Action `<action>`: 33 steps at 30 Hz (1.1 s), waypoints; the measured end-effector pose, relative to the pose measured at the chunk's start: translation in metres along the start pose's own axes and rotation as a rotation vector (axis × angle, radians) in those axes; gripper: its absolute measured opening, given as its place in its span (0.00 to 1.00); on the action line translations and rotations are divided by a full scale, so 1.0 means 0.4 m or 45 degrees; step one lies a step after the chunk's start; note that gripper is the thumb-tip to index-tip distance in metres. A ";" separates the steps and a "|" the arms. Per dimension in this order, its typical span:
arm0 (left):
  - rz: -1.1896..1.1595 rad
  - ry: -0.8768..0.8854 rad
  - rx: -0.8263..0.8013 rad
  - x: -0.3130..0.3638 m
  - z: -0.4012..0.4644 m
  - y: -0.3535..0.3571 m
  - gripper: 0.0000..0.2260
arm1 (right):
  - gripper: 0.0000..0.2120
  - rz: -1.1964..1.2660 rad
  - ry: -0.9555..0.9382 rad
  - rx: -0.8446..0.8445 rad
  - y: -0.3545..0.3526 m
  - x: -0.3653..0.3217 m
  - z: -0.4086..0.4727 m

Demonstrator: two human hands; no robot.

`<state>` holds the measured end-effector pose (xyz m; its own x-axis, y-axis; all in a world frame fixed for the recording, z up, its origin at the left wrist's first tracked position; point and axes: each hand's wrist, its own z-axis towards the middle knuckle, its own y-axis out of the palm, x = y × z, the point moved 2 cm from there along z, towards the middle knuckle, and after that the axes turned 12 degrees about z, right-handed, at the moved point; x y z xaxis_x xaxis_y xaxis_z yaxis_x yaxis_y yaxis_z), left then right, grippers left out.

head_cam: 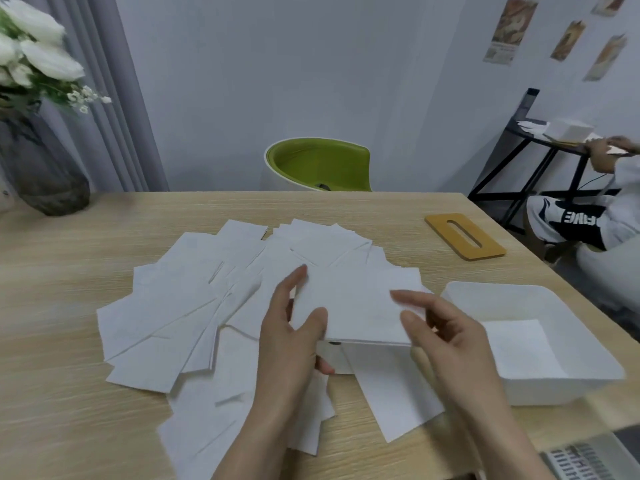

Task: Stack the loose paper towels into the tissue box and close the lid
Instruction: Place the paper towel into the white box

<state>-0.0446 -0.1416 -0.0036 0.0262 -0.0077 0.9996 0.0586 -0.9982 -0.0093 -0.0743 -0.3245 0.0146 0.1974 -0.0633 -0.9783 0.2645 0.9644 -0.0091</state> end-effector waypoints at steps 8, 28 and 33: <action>0.369 0.098 -0.249 0.030 0.016 0.170 0.11 | 0.09 -0.243 0.011 0.168 -0.196 -0.058 0.033; 1.564 0.946 -0.813 0.035 0.031 0.438 0.18 | 0.08 -1.167 -0.053 -0.129 -0.478 -0.004 0.092; 1.789 1.028 -0.939 0.050 0.041 0.448 0.19 | 0.09 -1.398 0.016 -0.328 -0.491 0.004 0.112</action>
<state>-0.0173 -0.3196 0.0145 -0.8049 -0.5932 0.0156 0.0034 -0.0309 -0.9995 -0.0835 -0.5255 0.0240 -0.0324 -0.9086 -0.4164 0.0861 0.4126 -0.9068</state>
